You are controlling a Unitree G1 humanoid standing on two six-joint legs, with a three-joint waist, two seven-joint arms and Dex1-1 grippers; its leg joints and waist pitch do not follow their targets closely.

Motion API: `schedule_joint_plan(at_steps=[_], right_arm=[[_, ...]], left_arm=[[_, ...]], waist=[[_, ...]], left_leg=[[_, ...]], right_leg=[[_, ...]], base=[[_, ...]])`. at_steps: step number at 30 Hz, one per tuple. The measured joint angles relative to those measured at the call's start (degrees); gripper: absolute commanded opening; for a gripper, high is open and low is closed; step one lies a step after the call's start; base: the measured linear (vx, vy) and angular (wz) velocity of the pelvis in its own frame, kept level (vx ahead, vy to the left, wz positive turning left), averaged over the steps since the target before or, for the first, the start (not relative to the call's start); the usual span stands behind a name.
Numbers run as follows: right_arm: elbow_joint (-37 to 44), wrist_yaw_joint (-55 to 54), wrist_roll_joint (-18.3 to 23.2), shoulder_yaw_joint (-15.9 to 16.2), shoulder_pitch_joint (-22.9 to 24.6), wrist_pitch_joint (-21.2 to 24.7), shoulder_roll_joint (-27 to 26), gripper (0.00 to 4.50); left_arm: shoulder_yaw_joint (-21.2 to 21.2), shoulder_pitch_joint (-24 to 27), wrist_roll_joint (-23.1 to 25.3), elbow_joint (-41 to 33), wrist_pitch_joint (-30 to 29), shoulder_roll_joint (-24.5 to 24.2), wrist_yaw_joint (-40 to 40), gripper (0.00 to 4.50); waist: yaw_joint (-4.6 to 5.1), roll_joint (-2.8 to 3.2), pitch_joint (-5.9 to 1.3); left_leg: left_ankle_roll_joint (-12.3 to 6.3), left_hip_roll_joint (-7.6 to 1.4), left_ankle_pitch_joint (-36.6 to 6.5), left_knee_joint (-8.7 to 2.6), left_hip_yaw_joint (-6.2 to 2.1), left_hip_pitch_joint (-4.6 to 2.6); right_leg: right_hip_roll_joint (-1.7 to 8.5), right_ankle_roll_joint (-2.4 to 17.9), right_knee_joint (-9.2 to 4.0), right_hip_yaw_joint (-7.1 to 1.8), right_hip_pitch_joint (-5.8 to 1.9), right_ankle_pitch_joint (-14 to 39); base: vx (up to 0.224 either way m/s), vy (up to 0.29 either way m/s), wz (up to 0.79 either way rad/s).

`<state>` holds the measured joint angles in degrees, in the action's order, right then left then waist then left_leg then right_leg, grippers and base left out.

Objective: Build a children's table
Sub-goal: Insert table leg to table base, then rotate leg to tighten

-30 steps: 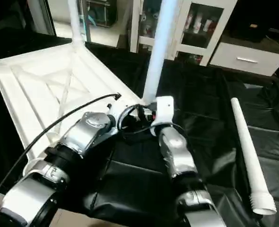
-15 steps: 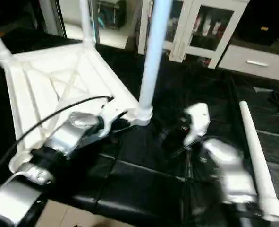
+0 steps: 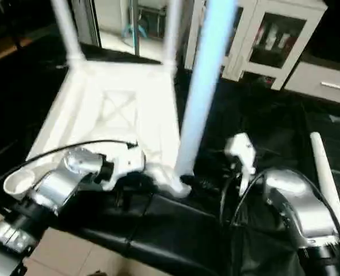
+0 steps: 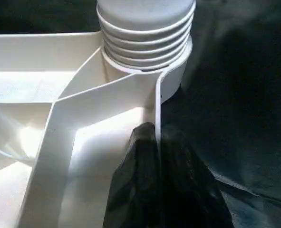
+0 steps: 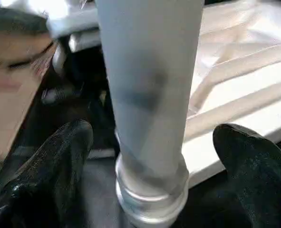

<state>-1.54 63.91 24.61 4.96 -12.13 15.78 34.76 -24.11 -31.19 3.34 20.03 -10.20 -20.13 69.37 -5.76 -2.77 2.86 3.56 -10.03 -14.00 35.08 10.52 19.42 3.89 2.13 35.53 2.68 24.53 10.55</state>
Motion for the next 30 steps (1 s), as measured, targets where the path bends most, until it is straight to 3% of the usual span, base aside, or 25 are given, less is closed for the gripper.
schedule_joint_plan(at_steps=[5, 15, 16, 26, 30], right_arm=[[-0.9, 3.1, -0.5, 1.3, -1.9, -0.1, 0.1, 4.43], [-3.8, 8.0, -0.7, 3.0, -4.4, -0.8, 0.2, 4.43], [-3.9, 8.6, -0.7, 3.4, -4.4, -0.8, 0.2, 4.15], [-6.7, 10.1, -2.4, 5.0, -5.9, -1.7, -0.6, 3.49], [-7.7, 10.1, -2.5, 5.1, -6.1, -2.2, -0.9, 2.97]], left_arm=[[-0.7, 0.6, -0.2, -0.5, 0.3, -0.4, 1.4, 0.0], [-0.7, 1.1, -0.2, -1.7, 0.2, -0.9, 1.7, 0.0], [-0.7, 1.1, -0.2, -1.8, 0.2, -0.9, 1.7, 0.0], [-0.8, 1.0, -0.2, -1.8, 0.2, -1.0, 1.7, 0.0], [-0.8, 1.0, -0.1, -1.8, 0.2, -1.0, 1.8, 0.0]], waist=[[0.19, -0.07, 0.04], [0.49, -0.15, 0.04], [0.48, -0.15, 0.03], [0.51, -0.24, 0.02], [0.54, -0.24, 0.01]], left_leg=[[0.0, 0.0, 0.0, -0.02, 0.09, -0.34], [-0.03, 0.02, 0.0, -0.02, 0.07, -0.18], [-0.03, 0.01, 0.0, -0.01, 0.06, -0.18], [-0.03, 0.0, 0.0, 0.0, 0.04, -0.14], [-0.04, 0.0, 0.0, 0.02, 0.04, -0.13]], right_leg=[[0.21, -0.1, -0.07, 0.15, -0.6, 0.1], [0.38, -0.2, -0.12, 0.4, -0.6, 0.1], [0.39, -0.2, -0.11, 0.43, -0.6, 0.1], [0.43, -0.2, -0.1, 0.52, -0.61, 0.1], [0.45, -0.2, -0.09, 0.53, -0.61, 0.1]], base=[[0.0, 0.0, 0.0], [0.0, 0.0, 0.0], [0.0, 0.0, 0.0], [0.0, 0.0, 0.0], [0.0, 0.0, 0.0]])
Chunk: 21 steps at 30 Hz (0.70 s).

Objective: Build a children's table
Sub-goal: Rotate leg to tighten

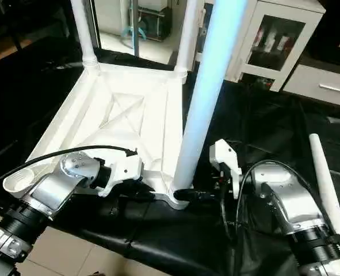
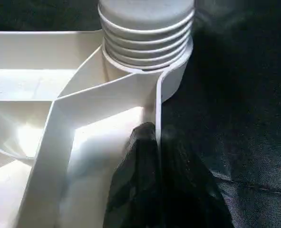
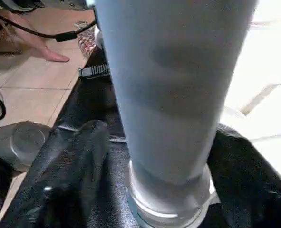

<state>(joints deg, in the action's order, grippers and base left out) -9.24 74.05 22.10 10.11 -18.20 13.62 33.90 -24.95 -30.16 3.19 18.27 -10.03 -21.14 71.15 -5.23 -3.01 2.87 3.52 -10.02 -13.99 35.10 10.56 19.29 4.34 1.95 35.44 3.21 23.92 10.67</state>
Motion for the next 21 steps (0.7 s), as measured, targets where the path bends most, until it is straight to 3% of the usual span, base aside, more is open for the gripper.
schedule_joint_plan(at_steps=[11, 21], right_arm=[[-0.5, 0.1, -0.5, 0.0, -0.1, -0.7, -0.2, 2.11], [-0.4, -0.1, -0.6, -0.1, 0.3, -1.3, -0.6, 1.94]], left_arm=[[0.0, 0.0, 0.0, 0.0, 0.0, -0.2, 0.9, 0.0], [0.0, 0.0, 0.0, 0.0, 0.0, -0.3, 1.1, 0.0]], waist=[[-0.07, 0.02, -0.01], [-0.05, 0.02, -0.01]], left_leg=[[-0.03, 0.0, 0.0, 0.03, -0.01, 0.0], [-0.03, -0.01, 0.0, 0.08, -0.02, 0.0]], right_leg=[[0.04, 0.0, 0.02, 0.07, -0.04, 0.0], [0.04, 0.0, 0.1, 0.08, -0.04, 0.0]], base=[[0.0, 0.0, 0.0], [0.0, 0.0, 0.0]])
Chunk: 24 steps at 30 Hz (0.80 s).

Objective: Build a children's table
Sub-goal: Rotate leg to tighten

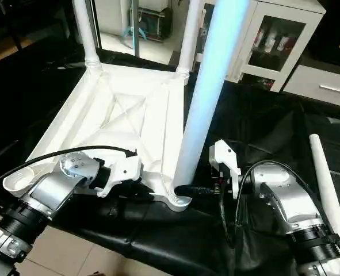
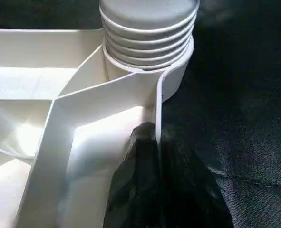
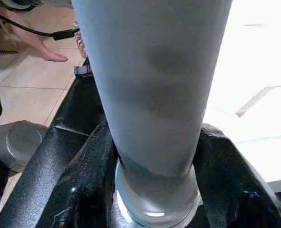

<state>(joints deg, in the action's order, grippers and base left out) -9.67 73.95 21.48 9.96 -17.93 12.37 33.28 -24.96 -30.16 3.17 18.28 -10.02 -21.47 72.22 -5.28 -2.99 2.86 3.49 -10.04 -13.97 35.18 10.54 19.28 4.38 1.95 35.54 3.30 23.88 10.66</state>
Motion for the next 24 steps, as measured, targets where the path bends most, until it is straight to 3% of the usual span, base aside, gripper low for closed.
schedule_joint_plan(at_steps=[9, 17, 21, 24], right_arm=[[-0.3, -4.2, -1.0, -0.9, 0.9, -0.1, -2.1, 1.93], [-6.7, -26.0, -4.2, -5.9, -0.5, -0.6, -10.9, 1.9], [-10.9, -41.0, -8.0, -6.6, -4.0, -1.8, -17.0, 1.89], [-12.6, -48.8, -9.9, -6.6, -6.1, -1.9, -19.6, 1.88]], left_arm=[[0.5, -0.2, 0.3, 1.5, -0.3, 0.6, -2.1, 0.0], [2.7, -5.4, 2.7, 9.7, -7.7, 9.0, -16.4, 0.0], [5.1, -8.8, 3.3, 14.7, -12.5, 14.5, -26.2, 0.0], [6.2, -10.3, 3.3, 16.5, -14.7, 17.4, -31.6, 0.0]], waist=[[0.25, -0.01, -0.01], [2.42, -0.14, -0.08], [3.52, -0.16, -0.07], [3.66, -0.16, -0.07]], left_leg=[[0.1, -0.03, 0.1, 0.19, -0.04, -0.27], [0.77, -0.02, 0.3, 0.23, -0.41, -0.45], [1.03, -0.04, 0.4, 0.22, -0.72, -0.31], [1.04, -0.05, 0.4, 0.08, -0.75, -0.15]], right_leg=[[0.01, 0.0, 0.24, 0.0, -0.24, 0.0], [0.0, -0.5, 0.16, 0.27, -0.51, -0.2], [-0.03, -0.5, 0.16, 0.54, -0.39, -0.3], [-0.04, -0.5, 0.16, 0.59, -0.15, -0.4]], base=[[0.0, 0.0, 0.0], [0.0, 0.0, 0.0], [0.0, 0.0, 0.0], [0.0, 0.0, 0.0]])
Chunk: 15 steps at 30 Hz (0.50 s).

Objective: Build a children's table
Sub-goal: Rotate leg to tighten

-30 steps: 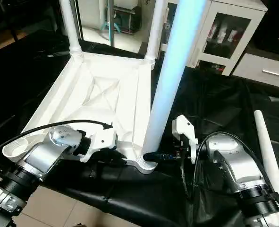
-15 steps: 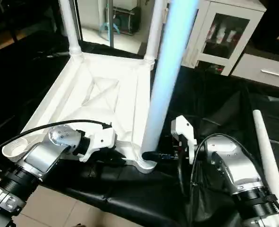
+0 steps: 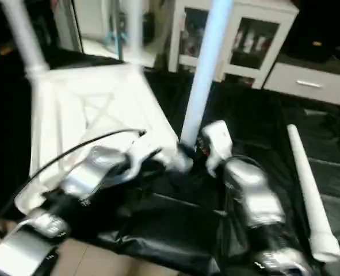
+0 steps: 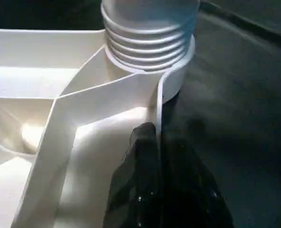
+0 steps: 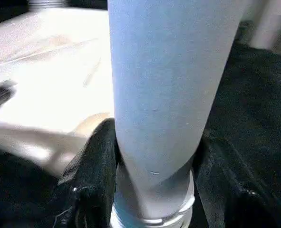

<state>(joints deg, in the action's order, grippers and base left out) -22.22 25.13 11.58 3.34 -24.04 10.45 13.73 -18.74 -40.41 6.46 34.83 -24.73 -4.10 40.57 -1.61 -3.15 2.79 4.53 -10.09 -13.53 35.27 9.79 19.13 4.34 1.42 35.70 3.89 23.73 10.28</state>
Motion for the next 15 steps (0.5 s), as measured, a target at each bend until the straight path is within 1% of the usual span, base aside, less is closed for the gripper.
schedule_joint_plan(at_steps=[2, 4, 5, 9, 15], right_arm=[[-1.9, -6.4, -1.3, -0.6, -1.8, 0.0, -3.6, 1.88], [-4.7, -13.6, -3.1, -1.1, -4.3, -0.4, -7.7, 1.88], [-5.6, -16.0, -3.6, -1.2, -5.1, -0.8, -8.8, 1.88], [-7.8, -19.8, -5.0, -1.0, -6.5, -2.3, -10.6, 1.88], [-9.7, -20.3, -4.5, -2.8, -7.1, -4.0, -12.1, 1.88]], left_arm=[[1.2, -1.2, 0.0, 1.9, -0.6, 1.5, -3.5, 0.0], [2.4, -2.4, 0.1, 4.0, -0.8, 2.8, -6.8, 0.0], [2.7, -2.7, 0.2, 4.4, -1.0, 3.2, -7.8, 0.0], [3.2, -2.8, 0.2, 4.5, -1.2, 3.5, -9.5, 0.0], [3.3, -3.0, 0.2, 4.8, -1.2, 3.4, -9.7, 0.0]], waist=[[-0.03, -0.02, -0.02], [0.2, -0.03, -0.01], [0.23, -0.06, 0.01], [-0.05, -0.06, 0.01], [-0.17, -0.06, 0.01]], left_leg=[[-0.3, -0.02, 0.2, -0.25, -0.01, 0.0], [-0.31, -0.01, 0.2, -0.33, 0.01, 0.03], [-0.31, -0.01, 0.2, -0.33, 0.01, 0.05], [-0.31, 0.0, 0.2, -0.53, 0.03, 0.06], [-0.35, 0.01, 0.2, -0.58, 0.08, 0.04]], right_leg=[[-0.06, 0.2, -0.01, 0.02, 0.11, -0.1], [-0.09, 0.2, -0.02, 0.0, 0.22, -0.1], [-0.1, 0.2, -0.03, 0.0, 0.25, -0.1], [-0.1, 0.3, -0.33, 0.01, 0.21, -0.2], [-0.08, 0.3, -0.44, 0.0, 0.16, -0.2]], base=[[0.0, 0.0, 0.0], [0.0, 0.0, 0.0], [0.0, 0.0, 0.0], [0.0, 0.0, 0.0], [0.0, 0.0, 0.0]])
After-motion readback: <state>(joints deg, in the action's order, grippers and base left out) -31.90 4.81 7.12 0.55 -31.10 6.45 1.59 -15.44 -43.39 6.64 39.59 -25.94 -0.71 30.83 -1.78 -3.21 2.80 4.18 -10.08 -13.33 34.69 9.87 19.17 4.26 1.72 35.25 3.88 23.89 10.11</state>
